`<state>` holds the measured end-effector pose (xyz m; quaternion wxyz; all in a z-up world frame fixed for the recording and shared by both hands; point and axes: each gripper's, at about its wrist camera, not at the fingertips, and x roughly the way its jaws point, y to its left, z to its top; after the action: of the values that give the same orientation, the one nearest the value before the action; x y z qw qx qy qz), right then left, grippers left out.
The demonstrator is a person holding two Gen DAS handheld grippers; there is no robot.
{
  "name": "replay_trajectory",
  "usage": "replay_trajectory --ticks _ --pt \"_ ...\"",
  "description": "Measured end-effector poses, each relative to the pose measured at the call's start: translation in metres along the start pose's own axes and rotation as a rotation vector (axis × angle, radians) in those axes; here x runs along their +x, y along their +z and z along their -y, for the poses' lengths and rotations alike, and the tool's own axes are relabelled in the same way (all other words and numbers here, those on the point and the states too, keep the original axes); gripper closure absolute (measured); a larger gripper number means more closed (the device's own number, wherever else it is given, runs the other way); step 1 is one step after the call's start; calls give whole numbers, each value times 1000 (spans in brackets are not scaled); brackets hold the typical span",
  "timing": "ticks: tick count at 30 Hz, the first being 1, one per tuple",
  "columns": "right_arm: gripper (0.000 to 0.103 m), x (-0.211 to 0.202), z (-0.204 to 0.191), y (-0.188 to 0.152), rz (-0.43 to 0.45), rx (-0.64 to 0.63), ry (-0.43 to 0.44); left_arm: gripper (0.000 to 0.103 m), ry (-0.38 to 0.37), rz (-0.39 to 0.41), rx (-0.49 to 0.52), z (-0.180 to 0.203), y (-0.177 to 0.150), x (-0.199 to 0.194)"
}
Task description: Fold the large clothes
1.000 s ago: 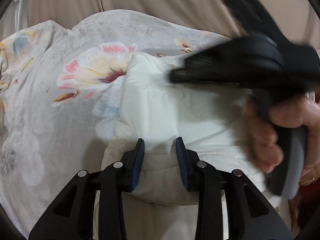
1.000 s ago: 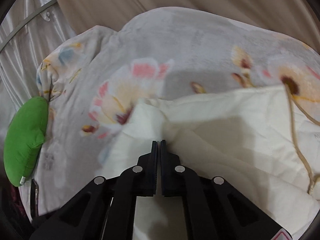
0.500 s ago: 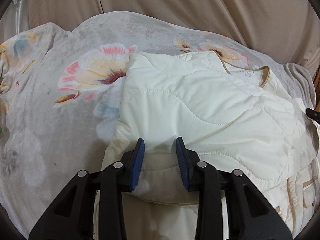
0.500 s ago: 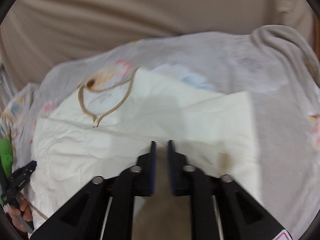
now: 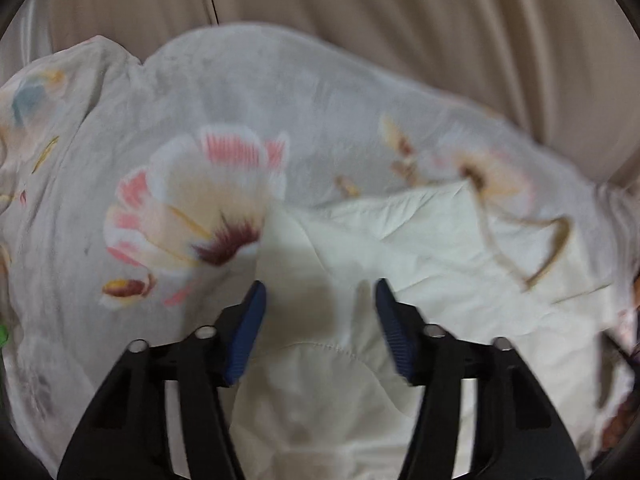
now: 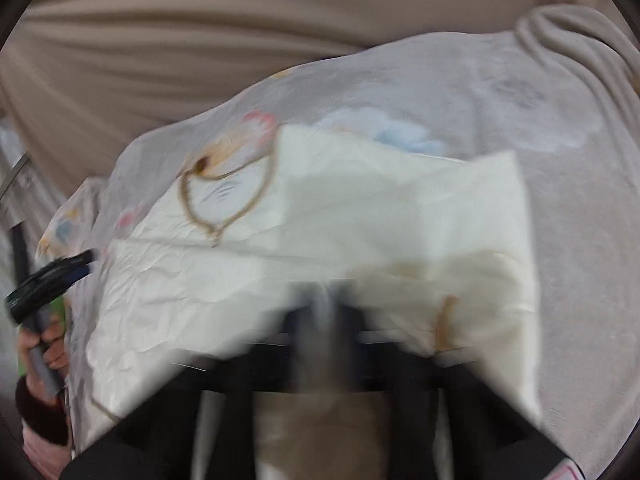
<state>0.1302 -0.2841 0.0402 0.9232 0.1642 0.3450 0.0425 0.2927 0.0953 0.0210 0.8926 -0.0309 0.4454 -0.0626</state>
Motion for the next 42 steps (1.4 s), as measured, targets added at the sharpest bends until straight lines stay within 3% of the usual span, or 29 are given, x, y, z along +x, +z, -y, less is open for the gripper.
replay_trajectory --ticks 1,3,4,6,7,9,11,12,13,14,18,20,21,22,24,26,27,29,30,31,34,38,42 --pt "101 -17 -9 1 69 -38 18 59 24 -8 13 2 -3 10" --pt "102 -35 -6 -1 149 -63 -37 58 68 14 23 0 -10 19" --pt "102 -25 7 -2 118 -55 -112 56 86 23 30 -1 -12 22" --pt "102 17 47 -14 -46 -27 -263 52 117 44 38 0 -15 27" --pt "102 29 63 -21 -99 11 -243 51 127 49 40 1 -15 27" --pt "102 7 68 -20 -44 93 -174 51 135 50 47 0 -16 23" --pt "93 -25 57 -15 47 128 -59 50 131 51 46 -3 -16 22" --pt "79 -35 51 -13 62 123 -31 50 128 52 39 -5 -16 22" --pt "53 -42 45 -13 73 115 -17 50 124 53 30 -6 -16 21" --pt "45 -45 41 -14 75 108 -12 49 123 54 24 -6 -17 19" --pt "37 -21 41 -23 -20 81 -82 49 133 60 18 -8 -20 11" --pt "42 7 51 -28 -106 125 -71 49 143 60 23 -7 -24 11" --pt "65 12 48 -30 -114 135 -56 49 148 60 25 -7 -24 11" --pt "96 12 41 -27 -107 116 -22 49 150 60 26 -7 -25 11" --pt "95 -9 24 -21 -6 78 10 49 160 59 33 -7 -25 13" --pt "96 -30 13 -15 95 16 -28 49 168 61 43 -6 -27 15" --pt "96 -28 16 -16 103 3 -67 49 173 64 46 -5 -28 16" --pt "97 3 33 -21 -7 13 -125 49 181 72 56 -3 -30 16" --pt "97 27 47 -32 -90 38 -118 48 189 77 67 0 -31 16" --pt "98 34 52 -36 -100 61 -95 48 206 84 81 3 -31 16" --pt "90 14 44 -28 -72 81 -133 48 252 108 102 7 -34 5" --pt "84 -41 28 -36 15 34 -172 48 231 162 122 14 -50 -39" --pt "62 -100 20 -69 68 13 -146 47 209 183 166 24 -80 -88"
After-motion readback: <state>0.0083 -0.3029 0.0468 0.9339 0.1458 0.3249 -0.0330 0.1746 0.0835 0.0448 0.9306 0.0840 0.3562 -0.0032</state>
